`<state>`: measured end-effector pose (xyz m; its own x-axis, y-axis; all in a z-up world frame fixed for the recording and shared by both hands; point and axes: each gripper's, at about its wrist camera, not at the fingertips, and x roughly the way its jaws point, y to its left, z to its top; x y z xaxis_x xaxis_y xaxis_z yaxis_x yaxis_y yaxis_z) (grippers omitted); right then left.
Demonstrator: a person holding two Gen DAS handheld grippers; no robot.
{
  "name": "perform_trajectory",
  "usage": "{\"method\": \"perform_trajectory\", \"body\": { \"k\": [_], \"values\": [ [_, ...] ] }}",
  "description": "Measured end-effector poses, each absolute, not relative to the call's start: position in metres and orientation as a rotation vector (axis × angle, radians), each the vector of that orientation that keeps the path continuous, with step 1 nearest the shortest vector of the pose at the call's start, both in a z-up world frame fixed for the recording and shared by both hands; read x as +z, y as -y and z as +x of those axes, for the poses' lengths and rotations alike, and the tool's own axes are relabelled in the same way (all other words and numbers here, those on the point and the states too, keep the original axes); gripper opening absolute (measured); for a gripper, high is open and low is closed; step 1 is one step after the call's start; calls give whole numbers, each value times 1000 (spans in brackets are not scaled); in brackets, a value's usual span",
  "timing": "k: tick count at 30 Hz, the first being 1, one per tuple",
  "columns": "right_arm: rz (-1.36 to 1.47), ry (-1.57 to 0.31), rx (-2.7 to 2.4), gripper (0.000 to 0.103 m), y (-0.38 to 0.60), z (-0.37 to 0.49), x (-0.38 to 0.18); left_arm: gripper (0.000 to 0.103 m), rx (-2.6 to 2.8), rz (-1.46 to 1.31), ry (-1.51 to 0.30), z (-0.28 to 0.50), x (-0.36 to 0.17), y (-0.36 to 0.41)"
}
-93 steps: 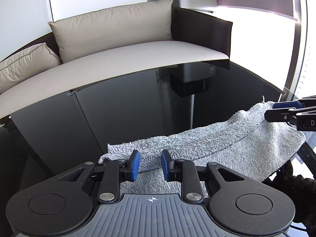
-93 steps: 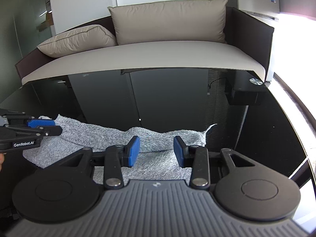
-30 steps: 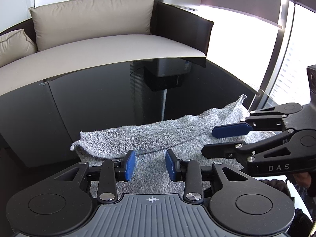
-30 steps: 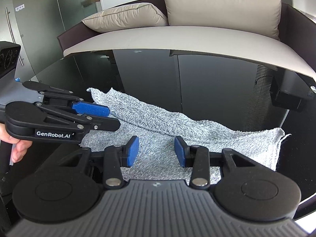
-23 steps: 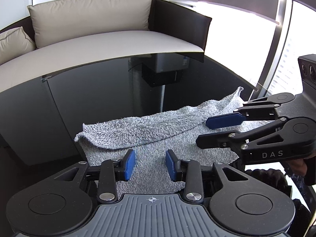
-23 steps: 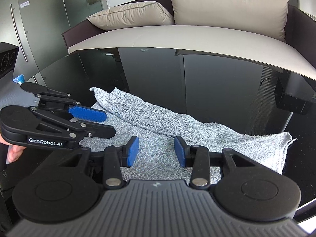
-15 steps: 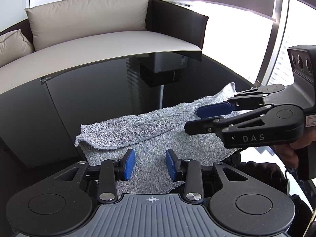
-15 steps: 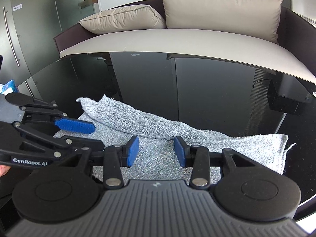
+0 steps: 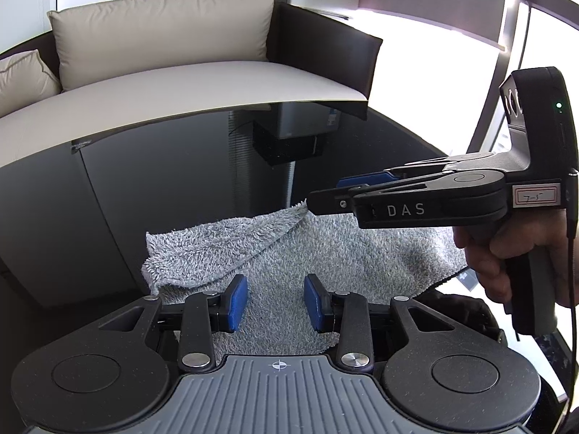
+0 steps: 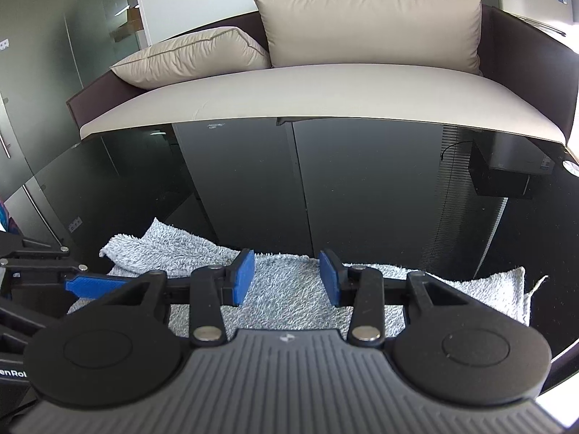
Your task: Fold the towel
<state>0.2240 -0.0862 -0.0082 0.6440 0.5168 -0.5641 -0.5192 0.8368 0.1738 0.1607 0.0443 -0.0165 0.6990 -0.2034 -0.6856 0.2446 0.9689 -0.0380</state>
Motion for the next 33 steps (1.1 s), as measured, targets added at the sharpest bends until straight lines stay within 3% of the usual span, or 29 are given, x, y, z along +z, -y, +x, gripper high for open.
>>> {"method": "perform_trajectory", "body": {
  "k": [18,33],
  "values": [
    [48,-617,539,42,113,218,-1,37,-253,-39,-728,175,4,-64],
    [59,-628,478,42,139,208,0,40,-232,-59,-759,184,-16,-57]
  ]
}}
